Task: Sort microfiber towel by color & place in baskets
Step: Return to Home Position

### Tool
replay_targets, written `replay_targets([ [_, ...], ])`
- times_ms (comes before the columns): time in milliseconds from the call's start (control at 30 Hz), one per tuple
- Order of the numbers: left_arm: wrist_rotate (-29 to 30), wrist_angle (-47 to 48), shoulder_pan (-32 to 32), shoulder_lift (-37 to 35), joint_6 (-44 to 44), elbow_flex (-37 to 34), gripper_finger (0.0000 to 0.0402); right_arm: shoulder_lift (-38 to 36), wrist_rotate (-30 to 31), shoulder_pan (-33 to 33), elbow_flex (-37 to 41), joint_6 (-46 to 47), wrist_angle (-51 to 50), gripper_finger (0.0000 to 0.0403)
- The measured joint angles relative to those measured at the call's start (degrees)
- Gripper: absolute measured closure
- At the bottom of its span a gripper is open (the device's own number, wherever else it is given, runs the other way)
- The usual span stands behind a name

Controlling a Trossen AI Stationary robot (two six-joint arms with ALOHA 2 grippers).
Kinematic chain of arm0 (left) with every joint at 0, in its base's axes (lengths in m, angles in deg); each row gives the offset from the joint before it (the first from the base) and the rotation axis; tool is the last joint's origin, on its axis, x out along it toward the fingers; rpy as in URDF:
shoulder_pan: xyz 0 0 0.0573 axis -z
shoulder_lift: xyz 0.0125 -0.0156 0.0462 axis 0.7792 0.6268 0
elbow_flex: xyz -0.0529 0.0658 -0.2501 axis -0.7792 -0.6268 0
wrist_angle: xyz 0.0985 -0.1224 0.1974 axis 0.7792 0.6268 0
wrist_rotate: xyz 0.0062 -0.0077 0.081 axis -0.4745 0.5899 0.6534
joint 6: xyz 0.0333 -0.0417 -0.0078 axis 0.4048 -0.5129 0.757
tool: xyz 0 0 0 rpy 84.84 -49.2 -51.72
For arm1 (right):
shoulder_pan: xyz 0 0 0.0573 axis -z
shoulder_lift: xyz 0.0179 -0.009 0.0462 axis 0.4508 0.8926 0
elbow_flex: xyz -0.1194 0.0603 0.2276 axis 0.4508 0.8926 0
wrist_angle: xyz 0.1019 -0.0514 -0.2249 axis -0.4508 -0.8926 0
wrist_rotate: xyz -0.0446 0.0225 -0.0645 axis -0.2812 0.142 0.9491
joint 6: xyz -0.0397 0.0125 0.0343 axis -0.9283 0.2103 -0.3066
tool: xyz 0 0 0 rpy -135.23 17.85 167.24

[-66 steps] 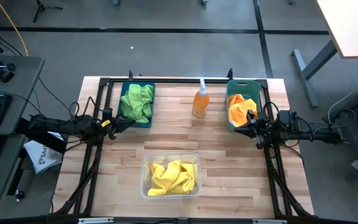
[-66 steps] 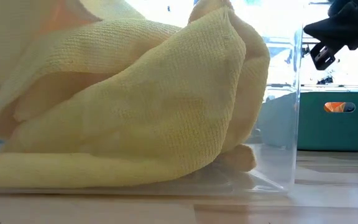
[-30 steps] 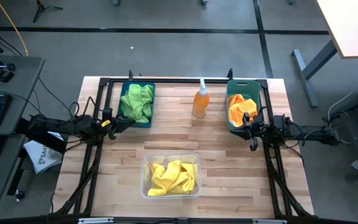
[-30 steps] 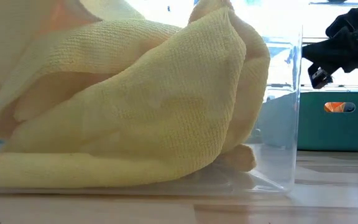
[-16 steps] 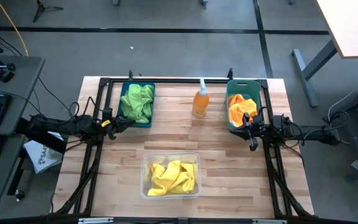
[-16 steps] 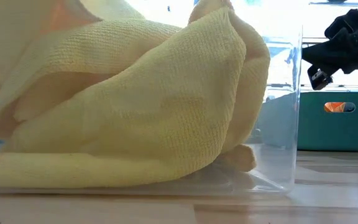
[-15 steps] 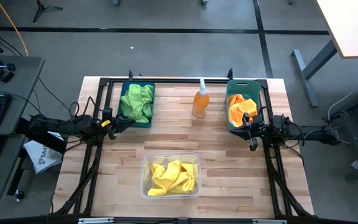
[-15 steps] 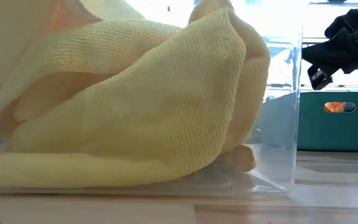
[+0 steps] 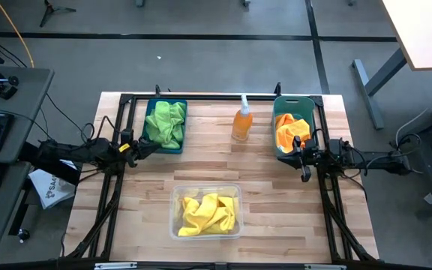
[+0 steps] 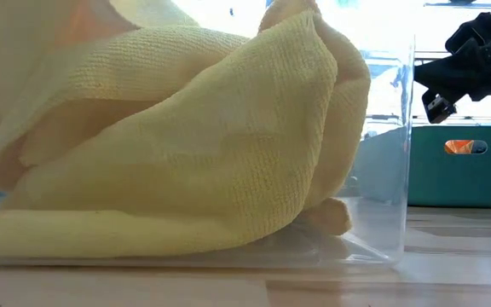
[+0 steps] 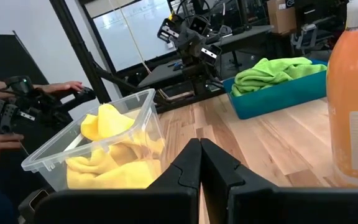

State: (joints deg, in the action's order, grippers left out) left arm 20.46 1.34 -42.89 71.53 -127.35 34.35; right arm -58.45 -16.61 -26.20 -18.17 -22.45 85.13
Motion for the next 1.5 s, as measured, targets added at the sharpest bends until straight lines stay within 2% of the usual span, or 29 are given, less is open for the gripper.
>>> replay_targets([
  [100, -1.1, 0.5, 0.0, 0.0, 0.3, 0.0, 0.0401, 0.0, 0.0, 0.0, 0.0, 0.0, 0.0, 0.0402],
  [333, -9.8, 1.8, 0.0, 0.0, 1.8, 0.0, 0.0401, 0.0, 0.0, 0.0, 0.0, 0.0, 0.0, 0.0402],
  [400, -13.0, 3.2, -0.1, 0.0, 9.2, 0.0, 0.0402, 0.0, 0.0, 0.0, 0.0, 0.0, 0.0, 0.0402],
  [533, -15.6, 4.5, -0.1, 0.0, 32.4, 0.0, 0.0401, 0.0, 0.0, 0.0, 0.0, 0.0, 0.0, 0.0402],
  [633, -17.3, 7.0, -0.1, 0.0, 39.1, 0.0, 0.0402, 0.0, 0.0, 0.0, 0.0, 0.0, 0.0, 0.0402],
  [867, -18.4, 9.4, -0.1, 0.0, 40.3, 0.0, 0.0401, 0.0, 0.0, 0.0, 0.0, 0.0, 0.0, 0.0402],
  [1133, -18.1, 9.4, -0.1, 0.0, 34.1, 0.0, 0.0401, 0.0, 0.0, 0.0, 0.0, 0.0, 0.0, 0.0402],
  [1500, -18.0, 9.4, -0.1, 0.0, 34.1, 0.0, 0.0401, 0.0, 0.0, 0.0, 0.0, 0.0, 0.0, 0.0402],
])
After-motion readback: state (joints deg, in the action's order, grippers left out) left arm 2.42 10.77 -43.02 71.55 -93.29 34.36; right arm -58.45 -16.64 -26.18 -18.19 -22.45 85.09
